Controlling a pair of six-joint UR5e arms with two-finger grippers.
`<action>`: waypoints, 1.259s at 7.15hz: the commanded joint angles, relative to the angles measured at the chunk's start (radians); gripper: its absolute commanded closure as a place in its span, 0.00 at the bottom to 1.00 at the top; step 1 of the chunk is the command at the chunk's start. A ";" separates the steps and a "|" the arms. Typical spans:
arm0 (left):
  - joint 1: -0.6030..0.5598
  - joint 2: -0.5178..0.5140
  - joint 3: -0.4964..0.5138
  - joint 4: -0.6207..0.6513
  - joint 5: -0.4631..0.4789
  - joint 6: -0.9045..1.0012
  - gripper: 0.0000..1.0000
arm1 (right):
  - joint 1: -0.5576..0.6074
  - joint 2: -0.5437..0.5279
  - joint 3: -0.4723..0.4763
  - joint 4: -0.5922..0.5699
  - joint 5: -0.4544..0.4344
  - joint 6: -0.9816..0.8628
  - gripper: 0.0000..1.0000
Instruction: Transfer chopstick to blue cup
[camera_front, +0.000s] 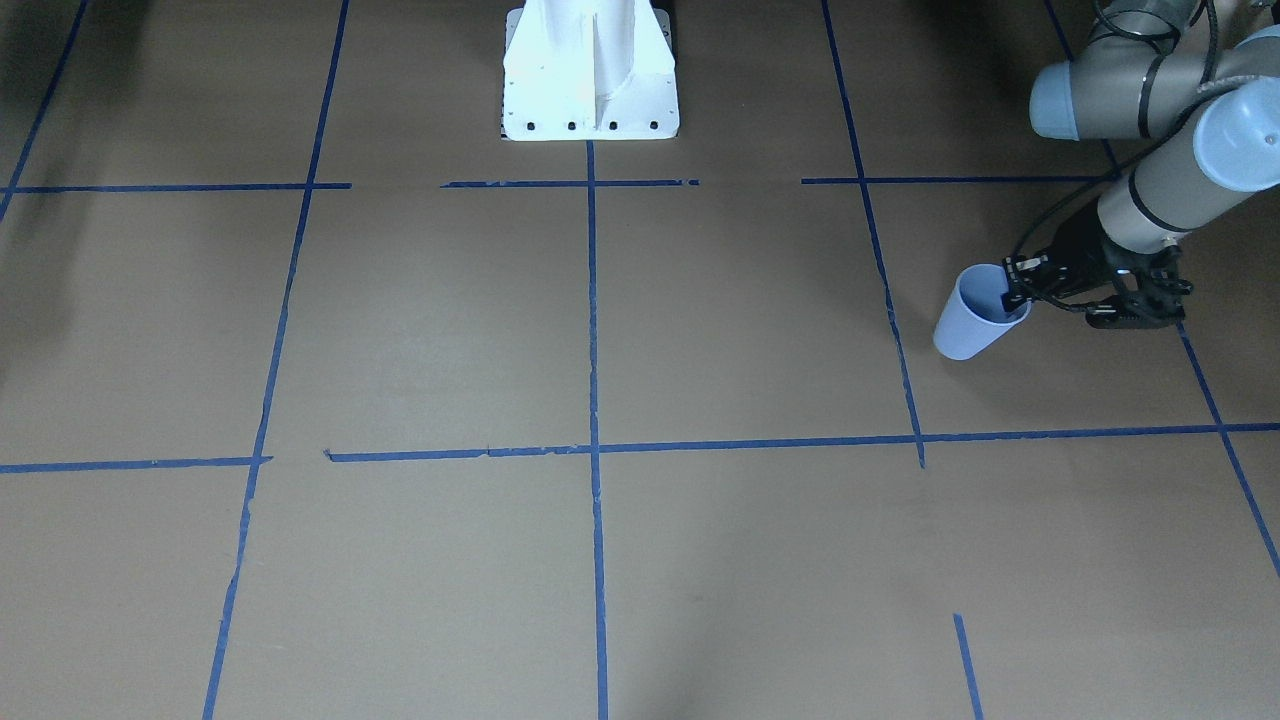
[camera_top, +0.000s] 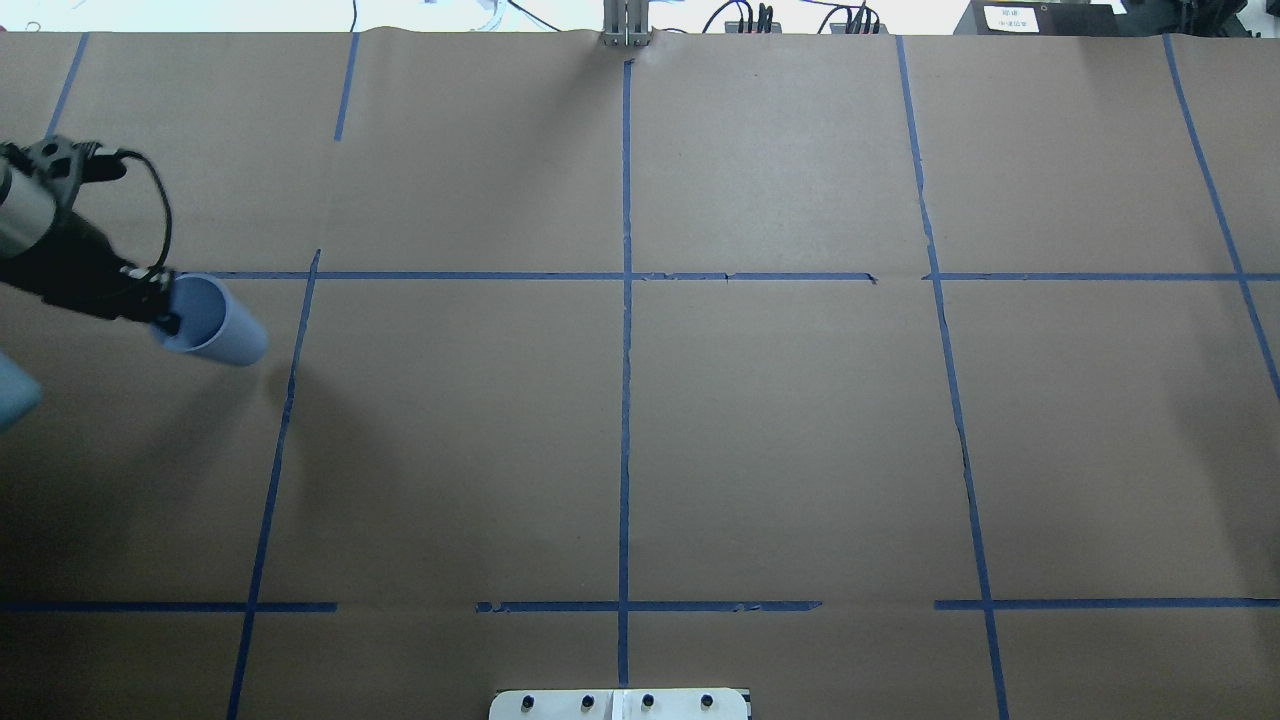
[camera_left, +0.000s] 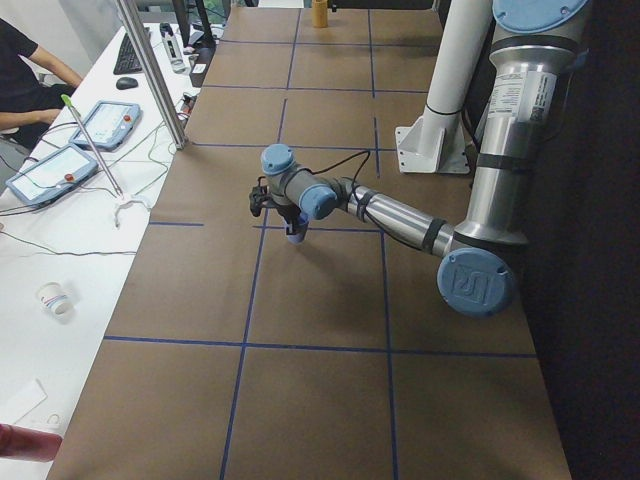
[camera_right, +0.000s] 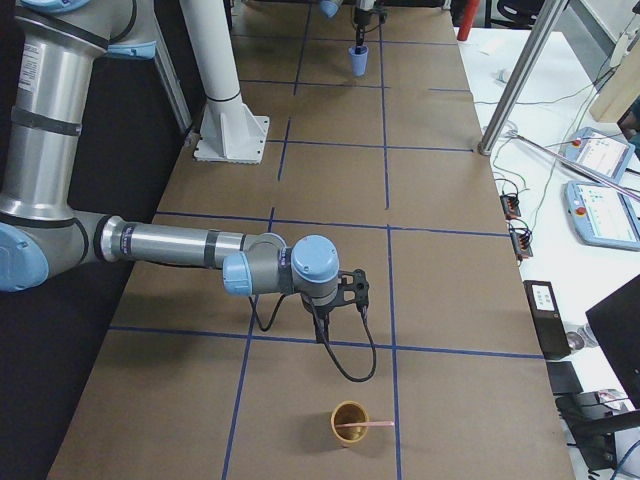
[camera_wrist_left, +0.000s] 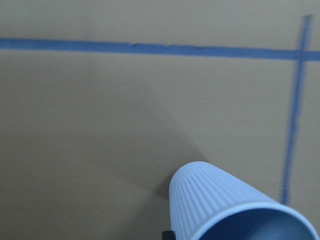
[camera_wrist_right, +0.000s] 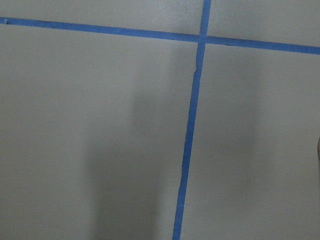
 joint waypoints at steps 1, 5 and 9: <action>0.134 -0.268 -0.062 0.177 0.017 -0.277 1.00 | 0.000 0.001 0.000 0.002 0.000 -0.002 0.00; 0.405 -0.597 0.155 0.233 0.282 -0.415 1.00 | 0.000 -0.001 -0.023 0.058 0.002 -0.008 0.00; 0.454 -0.647 0.241 0.212 0.282 -0.409 1.00 | -0.003 0.001 -0.023 0.058 0.009 -0.002 0.00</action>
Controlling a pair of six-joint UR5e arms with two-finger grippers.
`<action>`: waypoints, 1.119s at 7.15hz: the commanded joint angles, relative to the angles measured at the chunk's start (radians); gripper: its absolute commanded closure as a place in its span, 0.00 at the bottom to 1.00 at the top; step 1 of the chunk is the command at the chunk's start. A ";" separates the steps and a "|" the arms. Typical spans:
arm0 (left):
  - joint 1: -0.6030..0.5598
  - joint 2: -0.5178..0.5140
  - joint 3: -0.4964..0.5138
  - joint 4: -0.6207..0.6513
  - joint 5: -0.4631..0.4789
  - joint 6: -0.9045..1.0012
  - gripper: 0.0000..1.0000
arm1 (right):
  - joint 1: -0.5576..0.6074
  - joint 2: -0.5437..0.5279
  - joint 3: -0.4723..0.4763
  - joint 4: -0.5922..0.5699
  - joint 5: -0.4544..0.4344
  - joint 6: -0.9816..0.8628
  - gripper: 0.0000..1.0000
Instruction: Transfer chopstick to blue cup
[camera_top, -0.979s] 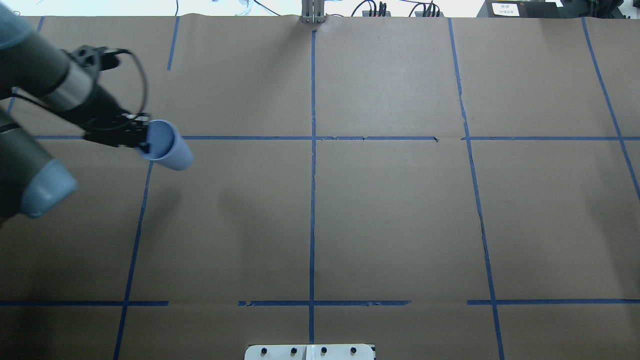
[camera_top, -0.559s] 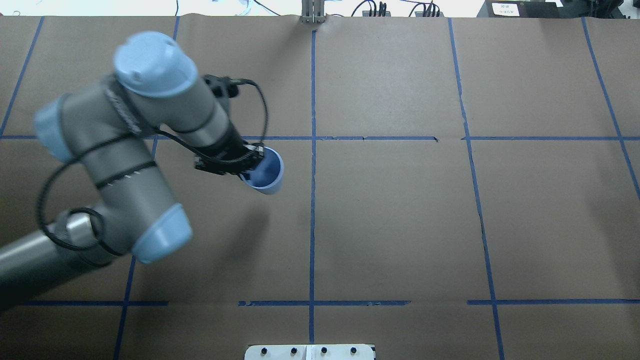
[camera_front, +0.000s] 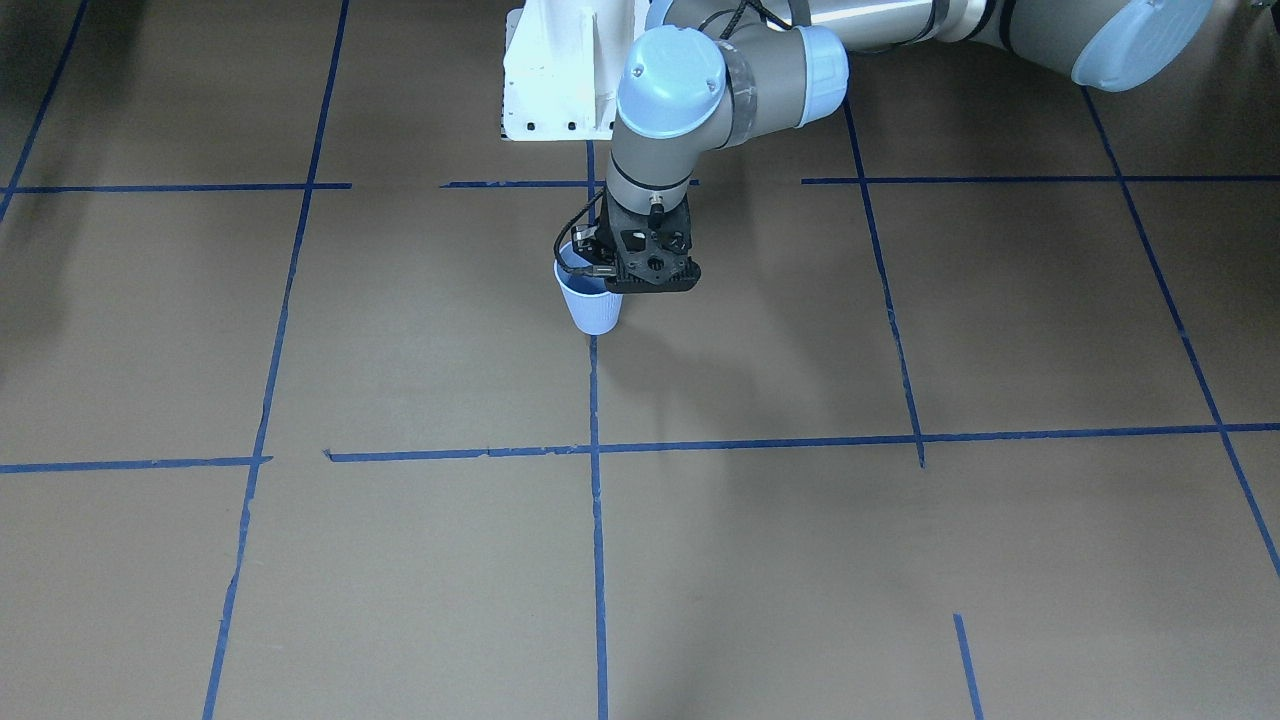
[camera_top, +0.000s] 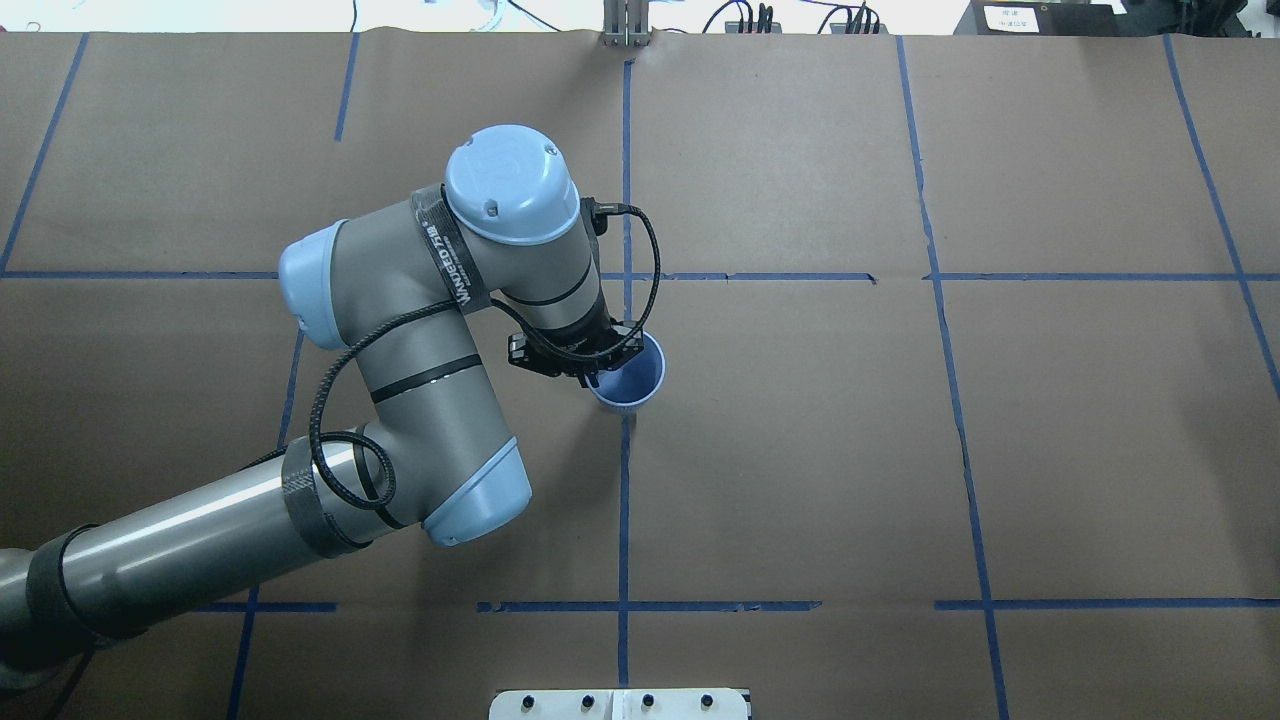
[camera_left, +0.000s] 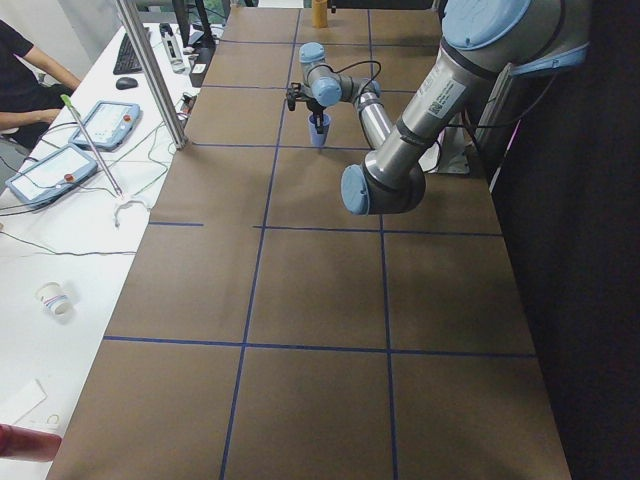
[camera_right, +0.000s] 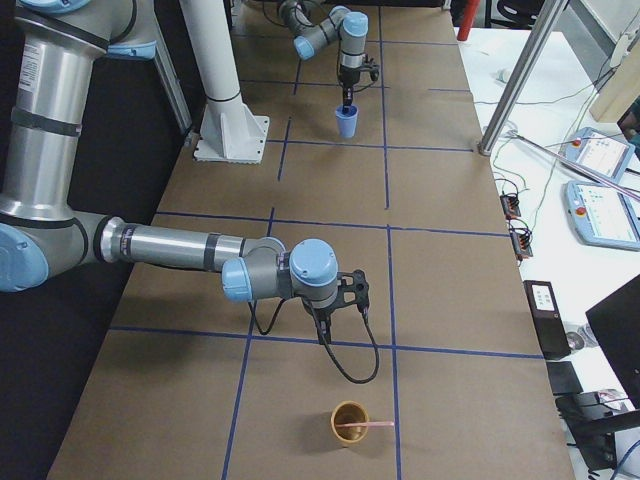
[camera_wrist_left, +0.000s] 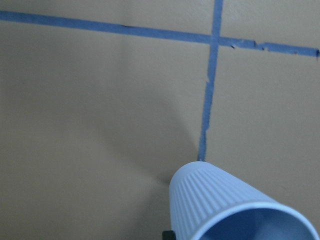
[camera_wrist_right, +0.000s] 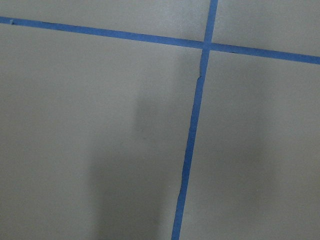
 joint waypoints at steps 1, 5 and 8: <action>0.017 0.002 0.032 -0.037 -0.001 -0.001 0.97 | -0.001 0.001 0.000 0.001 0.044 0.003 0.00; 0.027 0.008 0.010 -0.042 0.004 0.001 0.00 | -0.004 0.001 -0.003 0.001 0.061 0.006 0.00; -0.074 0.140 -0.253 -0.025 -0.001 -0.007 0.00 | 0.002 0.008 -0.021 0.004 -0.015 -0.017 0.01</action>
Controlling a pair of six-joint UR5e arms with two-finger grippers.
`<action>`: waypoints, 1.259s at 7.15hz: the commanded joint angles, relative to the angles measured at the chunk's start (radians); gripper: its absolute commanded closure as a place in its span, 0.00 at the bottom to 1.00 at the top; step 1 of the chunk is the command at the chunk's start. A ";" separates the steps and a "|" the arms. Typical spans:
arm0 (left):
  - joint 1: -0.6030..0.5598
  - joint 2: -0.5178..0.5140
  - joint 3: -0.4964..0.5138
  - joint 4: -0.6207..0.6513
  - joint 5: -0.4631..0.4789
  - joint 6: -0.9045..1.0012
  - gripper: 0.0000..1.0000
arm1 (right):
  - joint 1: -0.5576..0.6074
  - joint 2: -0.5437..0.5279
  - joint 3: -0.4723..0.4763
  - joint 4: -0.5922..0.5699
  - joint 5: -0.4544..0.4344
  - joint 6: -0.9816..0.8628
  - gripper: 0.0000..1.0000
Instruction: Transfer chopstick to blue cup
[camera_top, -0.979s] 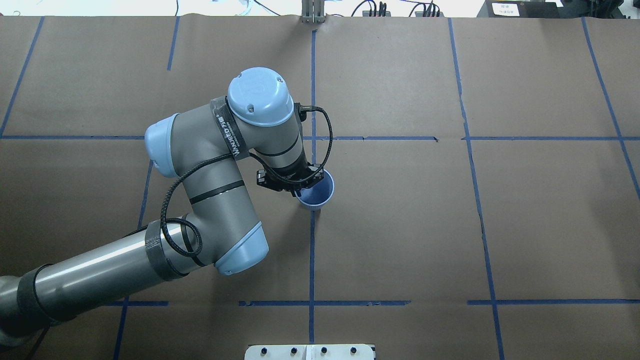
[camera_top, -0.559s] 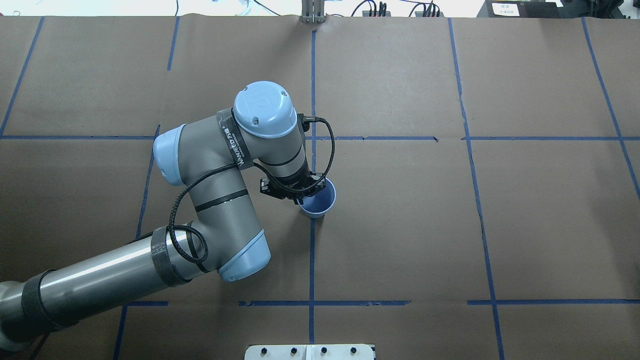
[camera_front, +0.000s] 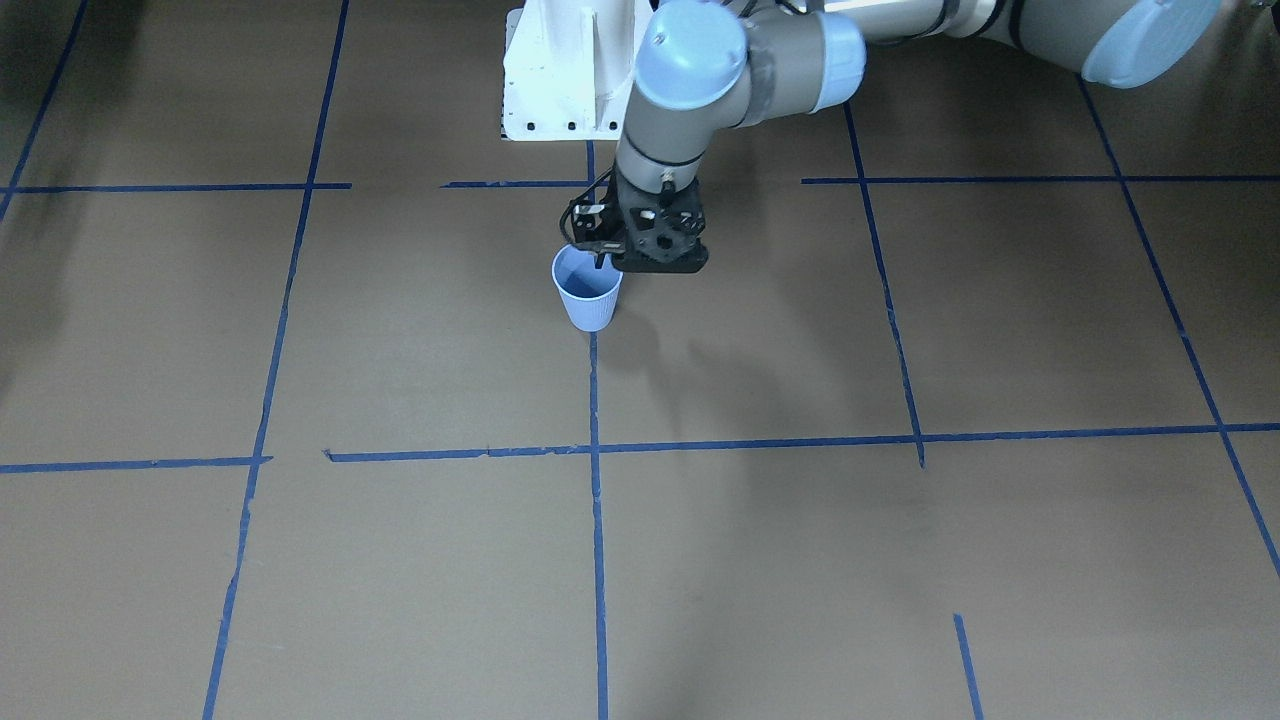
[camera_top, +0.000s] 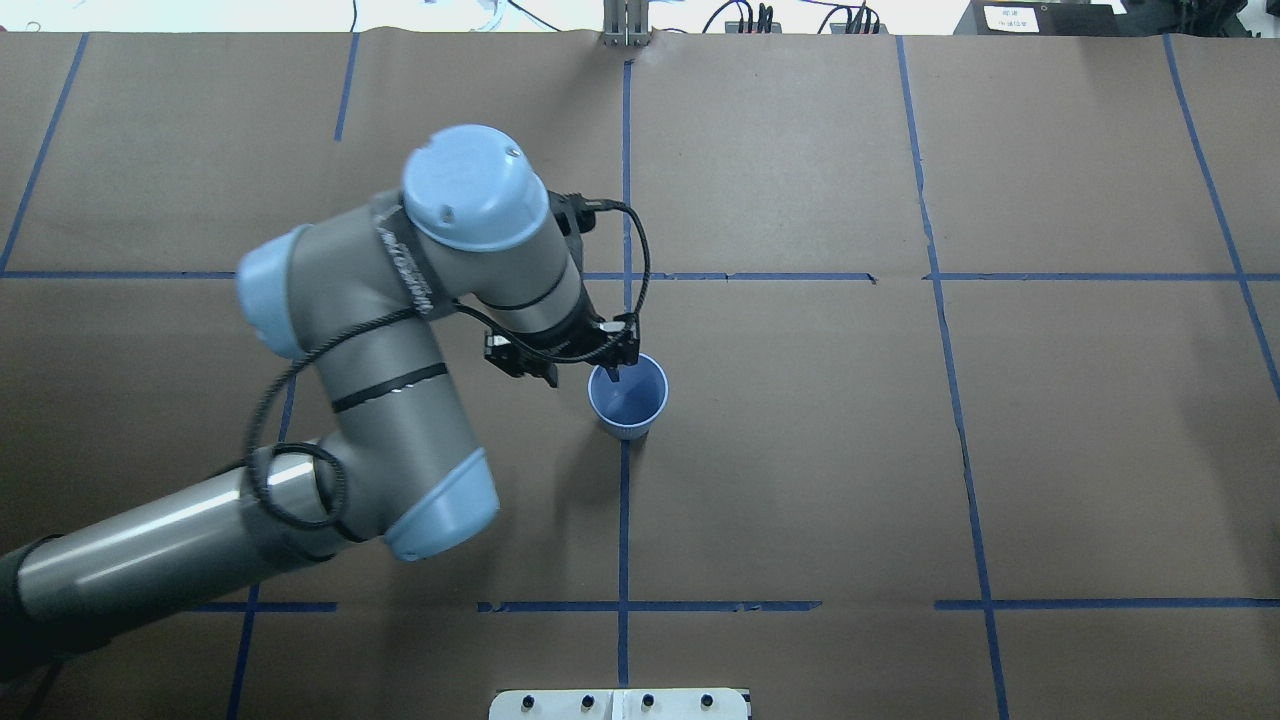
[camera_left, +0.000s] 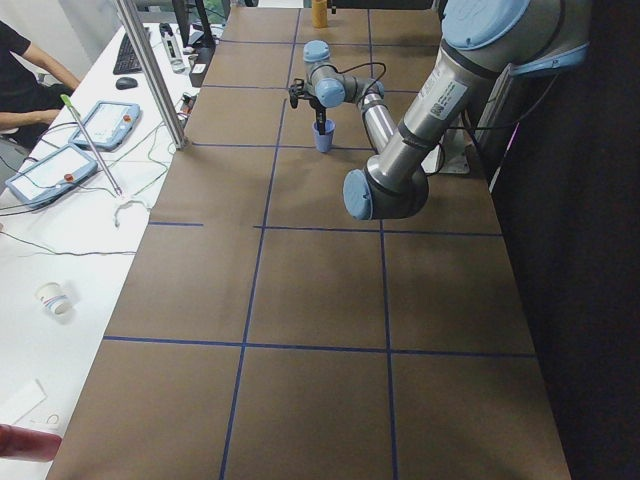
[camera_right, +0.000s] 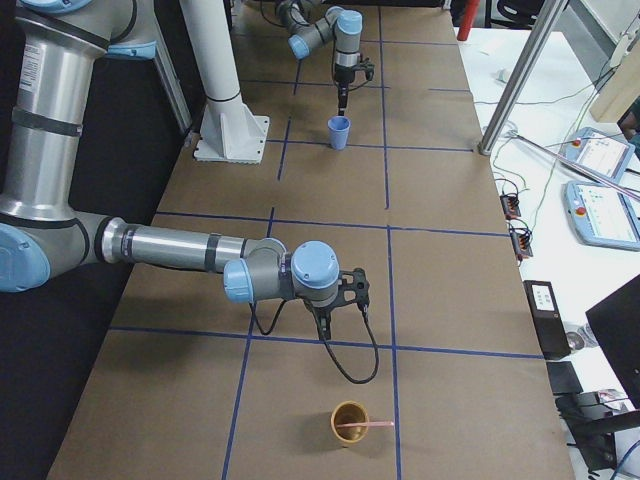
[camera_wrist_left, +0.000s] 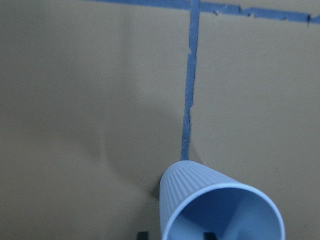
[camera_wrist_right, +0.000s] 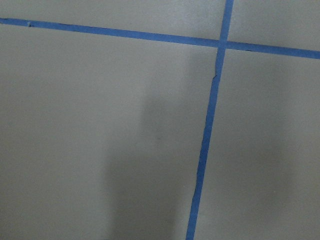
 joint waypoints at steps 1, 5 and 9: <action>-0.077 0.107 -0.152 0.004 -0.003 0.005 0.00 | 0.070 0.035 -0.059 0.000 -0.079 -0.089 0.01; -0.094 0.110 -0.173 0.025 -0.003 -0.001 0.00 | 0.323 0.227 -0.292 0.003 -0.148 -0.011 0.02; -0.094 0.112 -0.188 0.029 -0.003 -0.004 0.00 | 0.313 0.229 -0.581 0.591 -0.252 0.289 0.07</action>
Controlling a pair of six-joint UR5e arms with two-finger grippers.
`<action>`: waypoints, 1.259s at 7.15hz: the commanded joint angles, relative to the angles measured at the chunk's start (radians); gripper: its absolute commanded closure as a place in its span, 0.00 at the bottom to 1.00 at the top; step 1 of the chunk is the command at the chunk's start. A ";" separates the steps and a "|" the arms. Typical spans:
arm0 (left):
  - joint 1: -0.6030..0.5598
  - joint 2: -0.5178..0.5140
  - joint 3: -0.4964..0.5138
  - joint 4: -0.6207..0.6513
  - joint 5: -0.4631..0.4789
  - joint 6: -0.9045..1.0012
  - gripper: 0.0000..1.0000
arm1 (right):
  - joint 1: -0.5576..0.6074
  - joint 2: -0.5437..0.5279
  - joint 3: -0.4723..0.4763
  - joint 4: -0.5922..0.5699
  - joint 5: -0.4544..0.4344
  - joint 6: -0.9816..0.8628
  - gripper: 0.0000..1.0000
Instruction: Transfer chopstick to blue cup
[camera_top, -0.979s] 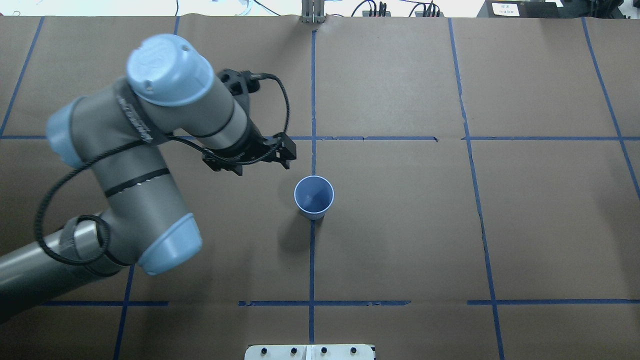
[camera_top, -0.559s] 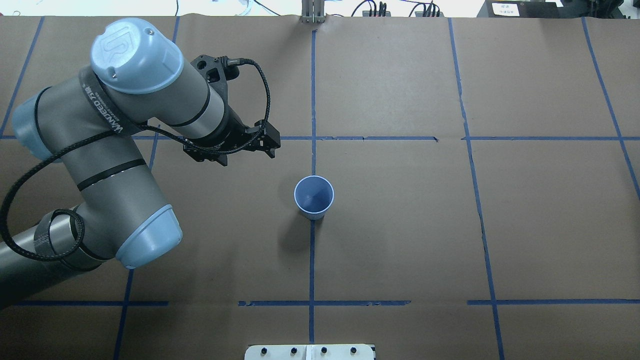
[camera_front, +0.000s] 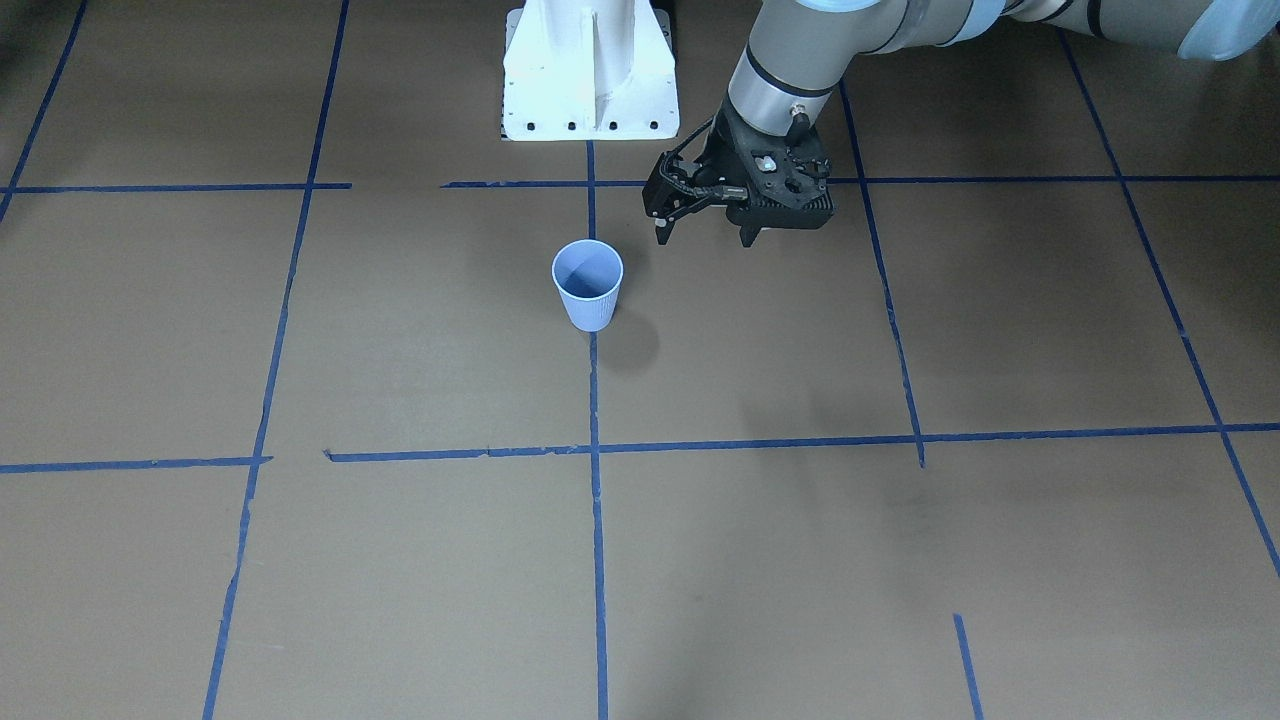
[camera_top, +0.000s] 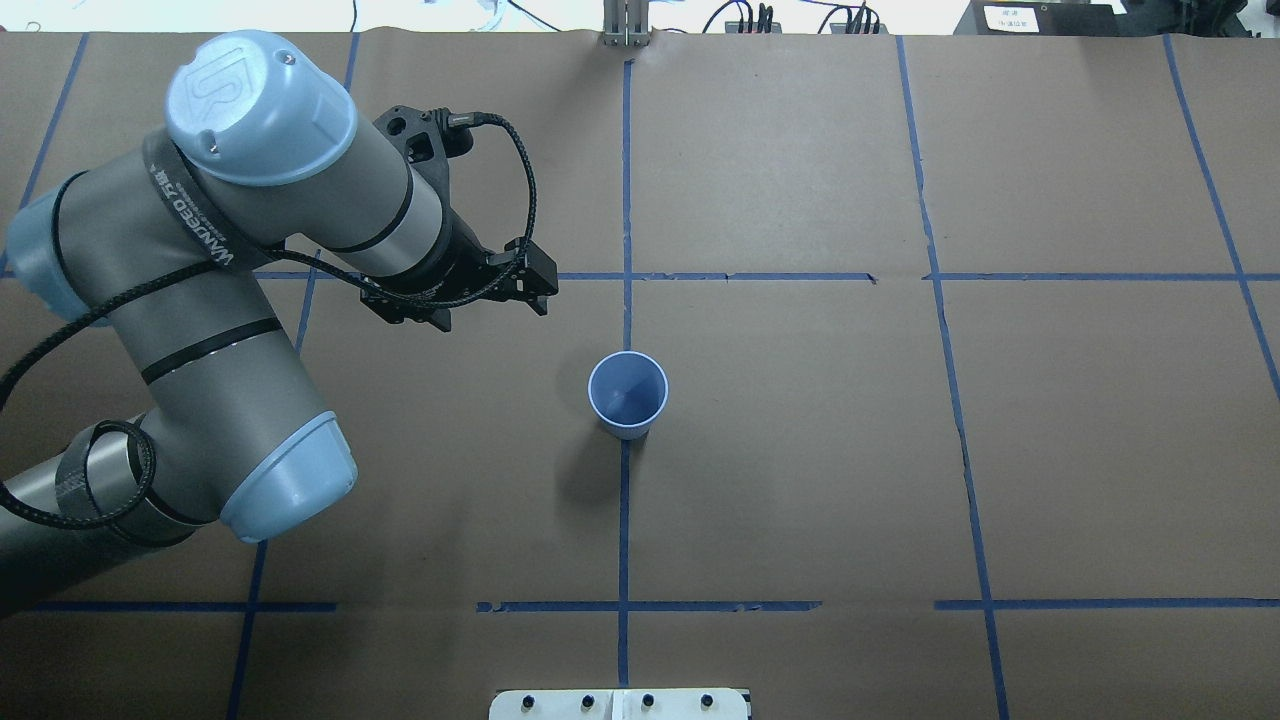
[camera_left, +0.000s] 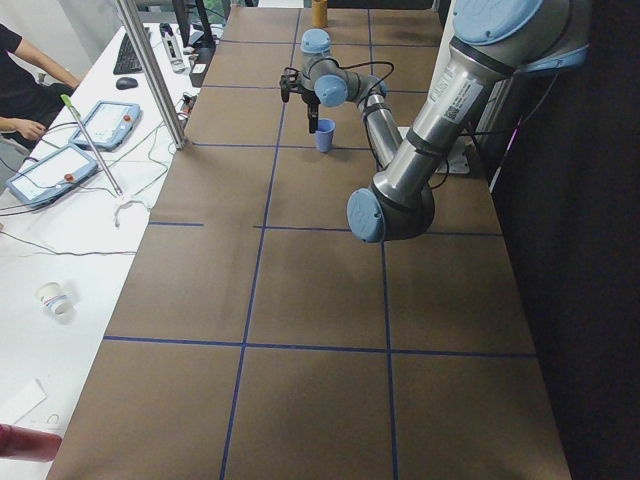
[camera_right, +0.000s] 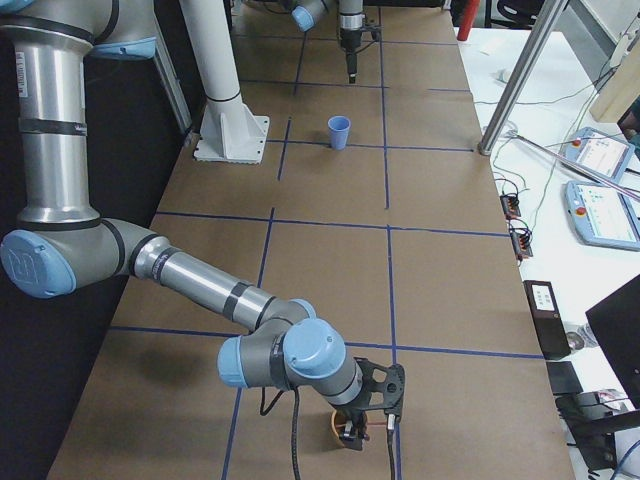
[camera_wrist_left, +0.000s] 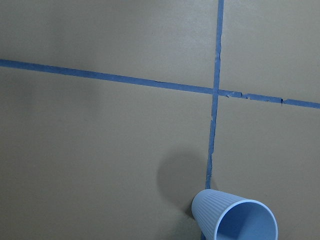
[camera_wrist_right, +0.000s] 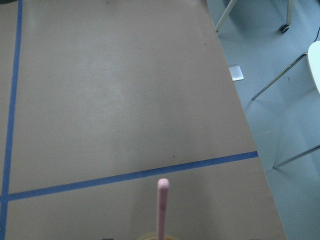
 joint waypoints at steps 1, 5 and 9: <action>0.001 -0.001 -0.010 0.018 0.000 -0.001 0.00 | -0.026 0.007 -0.051 0.099 -0.027 0.055 0.07; 0.002 -0.001 -0.041 0.026 0.002 -0.002 0.00 | -0.076 0.012 -0.052 0.102 -0.027 0.080 0.09; -0.011 -0.001 -0.102 0.095 0.002 0.001 0.00 | -0.085 0.012 -0.055 0.101 -0.028 0.080 0.58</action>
